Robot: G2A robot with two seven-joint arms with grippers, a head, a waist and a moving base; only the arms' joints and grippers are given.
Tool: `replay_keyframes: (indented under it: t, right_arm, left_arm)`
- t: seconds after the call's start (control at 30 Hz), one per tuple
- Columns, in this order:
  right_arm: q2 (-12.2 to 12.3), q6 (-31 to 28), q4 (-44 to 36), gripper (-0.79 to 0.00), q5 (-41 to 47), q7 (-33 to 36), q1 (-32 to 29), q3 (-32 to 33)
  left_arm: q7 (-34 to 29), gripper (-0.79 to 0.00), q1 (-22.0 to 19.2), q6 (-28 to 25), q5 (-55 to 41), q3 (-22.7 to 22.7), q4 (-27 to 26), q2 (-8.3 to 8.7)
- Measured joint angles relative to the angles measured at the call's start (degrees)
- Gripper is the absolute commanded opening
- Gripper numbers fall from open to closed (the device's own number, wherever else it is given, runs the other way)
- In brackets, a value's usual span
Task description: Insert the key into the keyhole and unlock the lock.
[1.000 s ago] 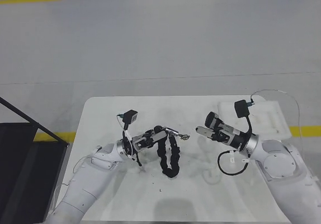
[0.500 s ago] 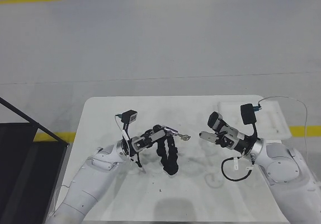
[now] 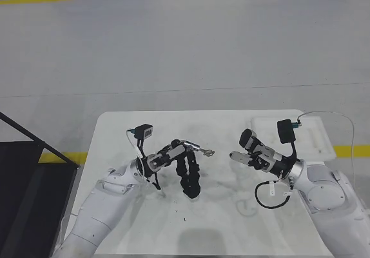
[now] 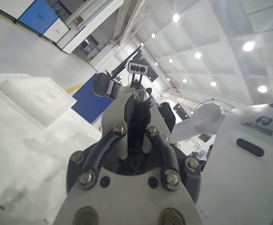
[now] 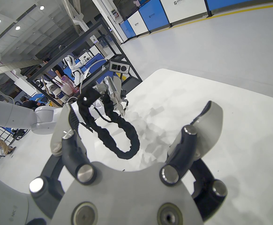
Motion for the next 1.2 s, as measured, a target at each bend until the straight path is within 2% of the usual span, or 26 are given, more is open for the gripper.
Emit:
replay_keyframes:
  t: [0.1, 0.23, 0.37, 0.47, 0.53, 0.97, 1.1, 1.2]
  right_arm:
    - [0.0, -0.9, -0.1, 0.0, -2.9, -0.2, 0.2, -0.4]
    - [-0.1, -7.5, 0.9, 0.0, -13.7, -4.9, 1.3, -1.2]
    - [-0.5, -12.8, 2.8, 0.0, -23.9, -10.1, 2.6, -3.0]
    - [-0.8, -16.2, 4.0, 0.0, -29.0, -13.7, 3.6, -4.5]
    - [-0.8, -16.7, 4.5, 0.0, -29.9, -14.7, 3.8, -4.8]
    - [-0.8, -16.6, 4.4, 0.0, -29.8, -14.5, 3.7, -4.7]
    - [-0.8, -16.6, 4.4, 0.0, -29.8, -14.5, 3.7, -4.7]
    - [-0.8, -16.6, 4.4, 0.0, -29.8, -14.5, 3.7, -4.7]
  left_arm:
    - [-0.1, -0.785, -0.6, 0.1, -4.8, 2.1, 0.4, 0.42]
    - [-2.1, -0.785, -1.5, 2.1, -11.1, 4.5, 0.5, 1.33]
    - [-3.2, -0.785, -2.2, 3.1, -13.3, 5.8, 1.0, 2.22]
    - [-1.4, -0.785, -2.5, 1.3, -12.3, 6.8, 0.8, 2.77]
    - [0.1, -0.785, -2.6, -0.1, -10.5, 7.2, 0.8, 3.04]
    - [0.0, -0.785, -2.5, 0.0, -10.5, 7.3, 0.7, 3.01]
    - [0.0, -0.785, -1.5, 0.0, -10.3, 8.2, -6.9, 2.75]
    - [0.0, -0.785, -1.1, 0.0, -8.5, 8.4, -8.4, 2.79]
